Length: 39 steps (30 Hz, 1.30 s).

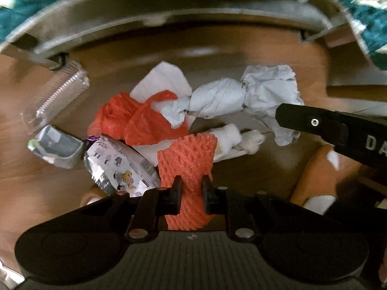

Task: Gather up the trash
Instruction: 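Carry the orange net and grey paper up to the teal wastebasket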

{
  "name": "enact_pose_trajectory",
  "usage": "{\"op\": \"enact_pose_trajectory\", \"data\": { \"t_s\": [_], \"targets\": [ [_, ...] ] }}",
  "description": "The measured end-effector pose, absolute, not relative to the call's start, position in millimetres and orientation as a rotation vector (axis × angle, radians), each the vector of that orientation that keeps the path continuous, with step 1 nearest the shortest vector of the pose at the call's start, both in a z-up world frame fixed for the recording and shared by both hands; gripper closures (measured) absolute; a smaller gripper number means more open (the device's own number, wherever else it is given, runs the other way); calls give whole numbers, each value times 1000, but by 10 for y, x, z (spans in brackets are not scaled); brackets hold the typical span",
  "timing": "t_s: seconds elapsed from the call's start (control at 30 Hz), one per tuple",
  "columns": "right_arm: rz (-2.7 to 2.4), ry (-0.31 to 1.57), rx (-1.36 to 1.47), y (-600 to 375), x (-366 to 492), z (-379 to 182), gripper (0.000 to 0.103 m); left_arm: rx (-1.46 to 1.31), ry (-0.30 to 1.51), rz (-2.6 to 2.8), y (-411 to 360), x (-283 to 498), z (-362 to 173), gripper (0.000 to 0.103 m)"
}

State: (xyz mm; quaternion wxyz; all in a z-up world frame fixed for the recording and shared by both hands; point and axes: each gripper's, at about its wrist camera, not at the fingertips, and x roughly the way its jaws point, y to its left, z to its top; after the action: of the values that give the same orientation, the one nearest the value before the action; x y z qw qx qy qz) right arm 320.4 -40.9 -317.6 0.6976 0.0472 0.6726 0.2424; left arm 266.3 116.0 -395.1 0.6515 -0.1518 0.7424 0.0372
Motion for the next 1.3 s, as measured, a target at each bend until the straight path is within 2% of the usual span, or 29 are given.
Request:
{"op": "enact_pose_trajectory", "data": {
  "t_s": [0.2,0.7,0.93,1.3],
  "targets": [
    [559,1354,94,-681,3060,-2238,100,-407,1561,106,1109,2469,-3218,87],
    [549,795,19,-1819,2288,364,100,-389,1034,15,553,2086,-798,87],
    [492,616,-14,-2438,2021,1166,100,-312,840,-100,-3,2069,205,87],
    [287,417,0,-3541,1975,2007,100,-210,636,-295,-1249,2414,1478,87]
  ]
}}
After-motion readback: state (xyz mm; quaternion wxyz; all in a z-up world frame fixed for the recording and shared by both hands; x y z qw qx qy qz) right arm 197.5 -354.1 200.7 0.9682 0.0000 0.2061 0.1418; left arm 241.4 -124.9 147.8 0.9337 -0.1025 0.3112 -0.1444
